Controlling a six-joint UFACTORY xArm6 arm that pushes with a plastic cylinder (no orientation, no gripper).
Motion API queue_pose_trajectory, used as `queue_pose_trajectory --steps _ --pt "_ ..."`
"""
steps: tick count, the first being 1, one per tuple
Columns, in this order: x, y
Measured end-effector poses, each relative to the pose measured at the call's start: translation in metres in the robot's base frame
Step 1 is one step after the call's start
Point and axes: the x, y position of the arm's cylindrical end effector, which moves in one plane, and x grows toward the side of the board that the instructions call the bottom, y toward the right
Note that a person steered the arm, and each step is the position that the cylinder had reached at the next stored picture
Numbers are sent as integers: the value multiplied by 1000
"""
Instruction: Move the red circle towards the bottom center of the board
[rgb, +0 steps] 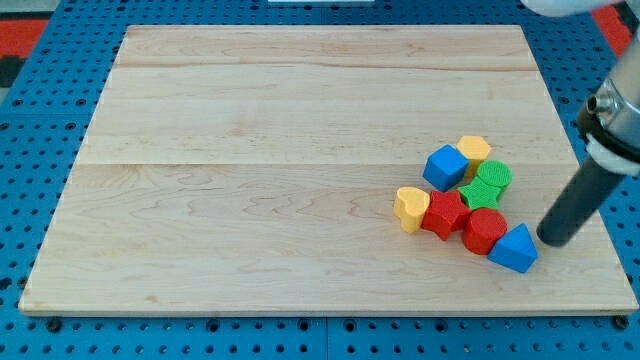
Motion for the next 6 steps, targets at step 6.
queue_pose_trajectory --steps 6 --pt "-11 -126"
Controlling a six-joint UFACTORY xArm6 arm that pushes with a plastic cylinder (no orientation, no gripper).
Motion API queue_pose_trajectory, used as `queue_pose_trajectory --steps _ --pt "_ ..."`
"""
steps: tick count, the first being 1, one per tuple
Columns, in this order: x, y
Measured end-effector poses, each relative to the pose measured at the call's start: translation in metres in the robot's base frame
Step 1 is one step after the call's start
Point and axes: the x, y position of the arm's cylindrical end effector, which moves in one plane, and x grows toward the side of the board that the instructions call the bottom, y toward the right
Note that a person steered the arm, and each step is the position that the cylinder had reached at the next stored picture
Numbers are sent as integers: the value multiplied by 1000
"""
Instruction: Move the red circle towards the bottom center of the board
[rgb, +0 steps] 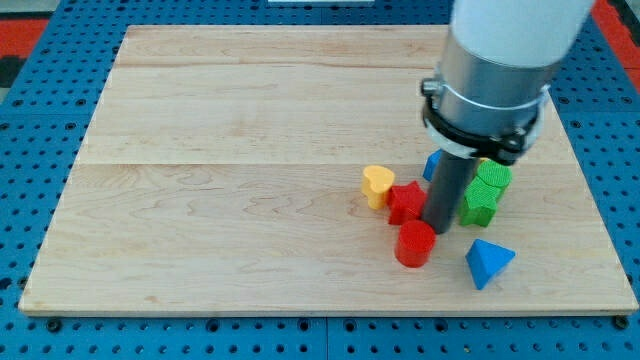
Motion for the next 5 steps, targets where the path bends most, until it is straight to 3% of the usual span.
queue_pose_trajectory --steps 4,5 --pt "36 -32" --pt "37 -17"
